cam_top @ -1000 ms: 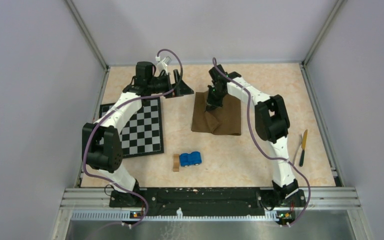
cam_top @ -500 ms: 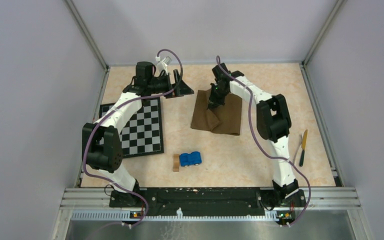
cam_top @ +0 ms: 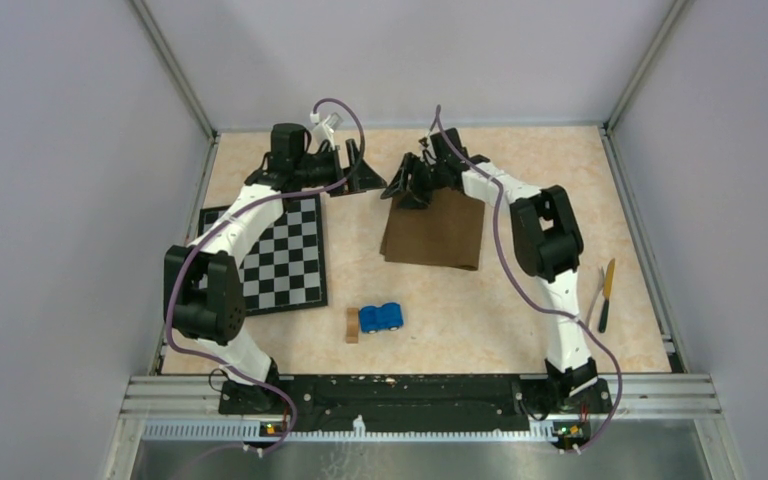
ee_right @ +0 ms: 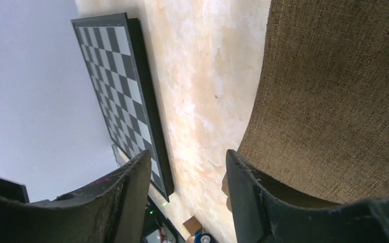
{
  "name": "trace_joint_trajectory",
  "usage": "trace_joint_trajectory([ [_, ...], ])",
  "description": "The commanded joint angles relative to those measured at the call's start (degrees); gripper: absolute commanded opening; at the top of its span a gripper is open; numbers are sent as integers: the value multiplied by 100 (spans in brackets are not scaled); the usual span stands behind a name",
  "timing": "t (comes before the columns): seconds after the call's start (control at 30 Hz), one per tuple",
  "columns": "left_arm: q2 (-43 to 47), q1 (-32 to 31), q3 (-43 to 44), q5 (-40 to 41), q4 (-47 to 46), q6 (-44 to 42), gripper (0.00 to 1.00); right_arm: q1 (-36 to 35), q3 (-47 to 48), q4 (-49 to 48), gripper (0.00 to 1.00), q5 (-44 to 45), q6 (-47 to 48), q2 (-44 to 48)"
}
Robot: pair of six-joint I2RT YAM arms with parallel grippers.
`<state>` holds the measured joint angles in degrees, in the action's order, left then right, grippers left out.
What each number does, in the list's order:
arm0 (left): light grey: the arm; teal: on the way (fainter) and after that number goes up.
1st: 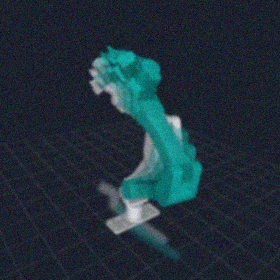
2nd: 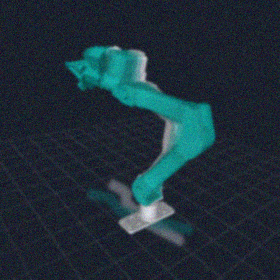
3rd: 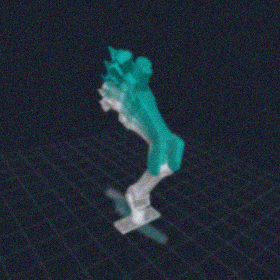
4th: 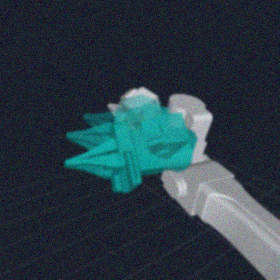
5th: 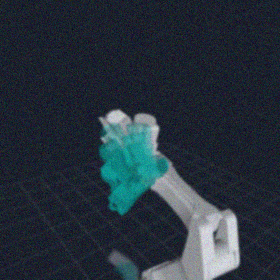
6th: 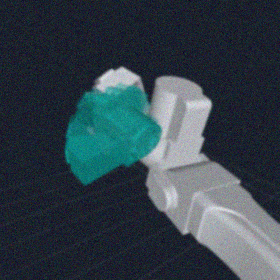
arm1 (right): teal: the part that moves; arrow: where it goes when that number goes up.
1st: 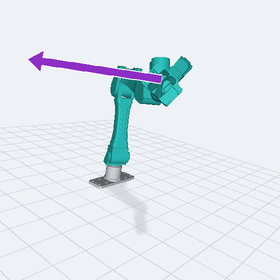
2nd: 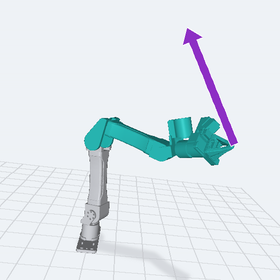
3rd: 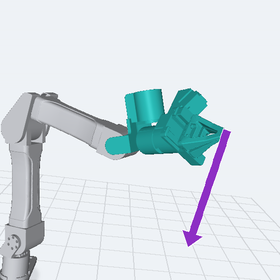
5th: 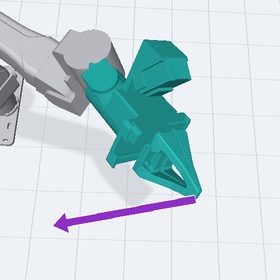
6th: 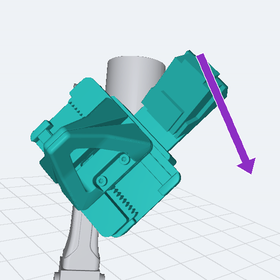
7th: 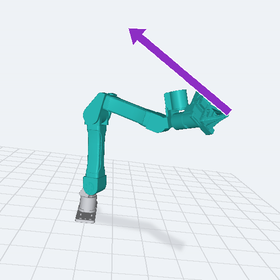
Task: Fold the napkin into a case and place the utensils inside
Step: Fold the rectangle-folded napkin at the center of the board, then move the square-folded napkin to the center of the board.
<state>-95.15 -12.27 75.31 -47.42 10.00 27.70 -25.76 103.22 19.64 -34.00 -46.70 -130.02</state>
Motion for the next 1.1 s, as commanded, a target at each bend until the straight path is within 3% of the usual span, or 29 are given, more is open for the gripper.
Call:
trace_joint_trajectory([
  [0.0,103,50,67,146,-63,-233,99,287,-552,-839,57,-502,59,746],
  [0.2,-110,37,33,182,-75,-217,99,522,-2458,-132,57,341,1156,2055],
  [0.4,-499,-48,-29,341,-69,-247,99,562,-3961,82,38,1171,1694,2818],
  [0.5,-650,-149,1,559,66,-426,99,736,-4269,410,32,1738,1860,2831],
  [0.6,-731,-389,83,873,282,-638,99,1012,-4374,949,26,2948,2040,2779],
  [0.67,-779,-543,121,1068,373,-656,99,1010,-4109,1333,25,4262,2318,2861],
  [0.73,-833,-685,131,1193,309,-488,99,939,-3816,985,29,4576,2905,2964],
  [0.8,-904,-788,155,1223,13,-101,98,773,-3625,-132,38,4214,3613,2885],
  [0.83,-939,-826,152,1214,-193,128,99,751,-3330,-185,40,3774,3692,2695],
  [0.93,-1159,-865,353,1163,-648,669,98,765,-2334,50,43,2291,3280,2289],
  [1.0,-1520,-880,604,1253,-894,650,98,792,-2256,26,43,1549,2838,2264],
  [1.07,-2121,-879,1300,1378,-442,221,96,879,-2413,-28,42,1261,2462,2315],
])
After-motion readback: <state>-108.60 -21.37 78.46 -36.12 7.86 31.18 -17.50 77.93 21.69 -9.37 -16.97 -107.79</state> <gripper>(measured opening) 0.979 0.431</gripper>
